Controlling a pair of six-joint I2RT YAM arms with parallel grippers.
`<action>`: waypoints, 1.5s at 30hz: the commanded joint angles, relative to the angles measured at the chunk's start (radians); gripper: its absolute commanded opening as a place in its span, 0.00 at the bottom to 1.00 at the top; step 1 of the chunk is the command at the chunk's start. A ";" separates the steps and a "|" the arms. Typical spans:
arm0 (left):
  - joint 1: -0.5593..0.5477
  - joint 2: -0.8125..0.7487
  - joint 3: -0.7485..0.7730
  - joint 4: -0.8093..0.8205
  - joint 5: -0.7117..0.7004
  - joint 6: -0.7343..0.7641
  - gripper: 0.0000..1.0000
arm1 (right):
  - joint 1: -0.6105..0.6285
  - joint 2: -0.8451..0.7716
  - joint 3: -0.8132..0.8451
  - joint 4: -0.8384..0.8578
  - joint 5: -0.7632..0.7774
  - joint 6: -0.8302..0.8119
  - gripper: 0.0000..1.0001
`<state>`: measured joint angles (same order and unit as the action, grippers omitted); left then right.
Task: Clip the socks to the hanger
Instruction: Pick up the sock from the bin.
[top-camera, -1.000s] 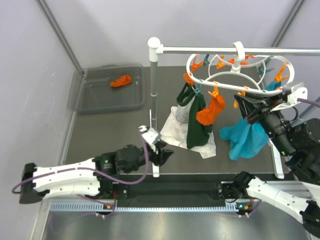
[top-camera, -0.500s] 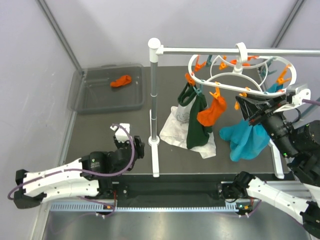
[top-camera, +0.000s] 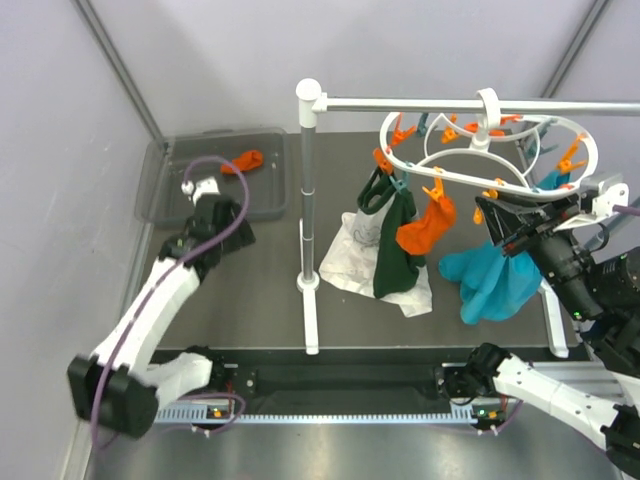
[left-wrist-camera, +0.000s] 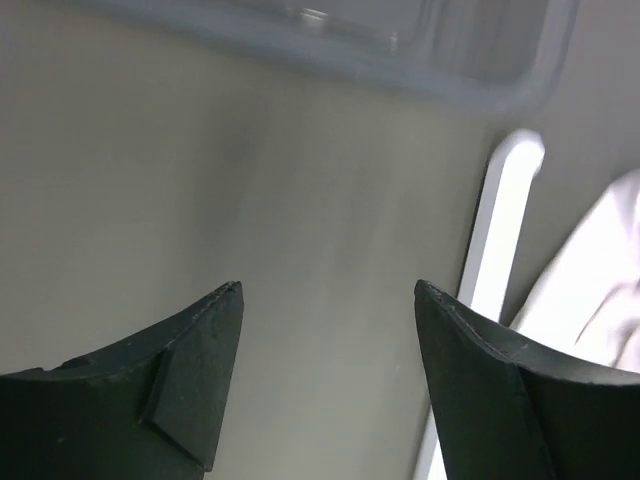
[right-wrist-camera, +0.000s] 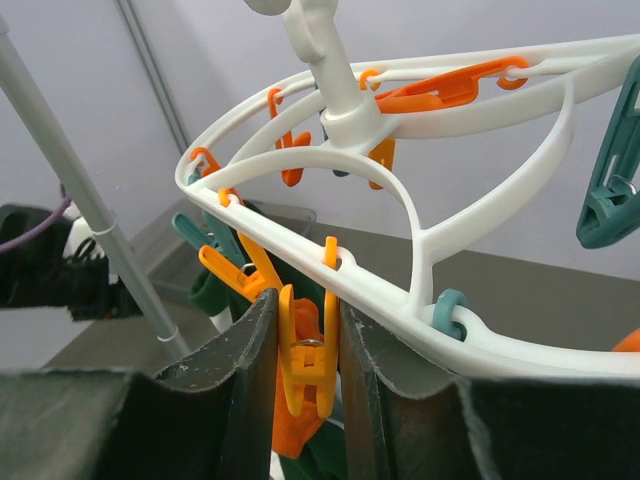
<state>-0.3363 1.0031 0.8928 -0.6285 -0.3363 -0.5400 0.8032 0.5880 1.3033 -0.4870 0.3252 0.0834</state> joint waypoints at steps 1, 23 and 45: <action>0.133 0.191 0.238 0.098 0.175 0.022 0.74 | 0.011 -0.014 0.007 -0.044 -0.011 0.015 0.00; 0.296 1.014 0.713 0.547 -0.095 -0.871 0.93 | 0.008 0.032 0.025 -0.047 -0.078 0.012 0.00; 0.286 1.493 1.189 0.219 0.140 -1.417 0.66 | 0.010 0.024 -0.009 -0.030 -0.107 0.026 0.00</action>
<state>-0.0498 2.4573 2.0583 -0.3878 -0.2253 -1.8900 0.8032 0.6025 1.3087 -0.4953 0.2661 0.0914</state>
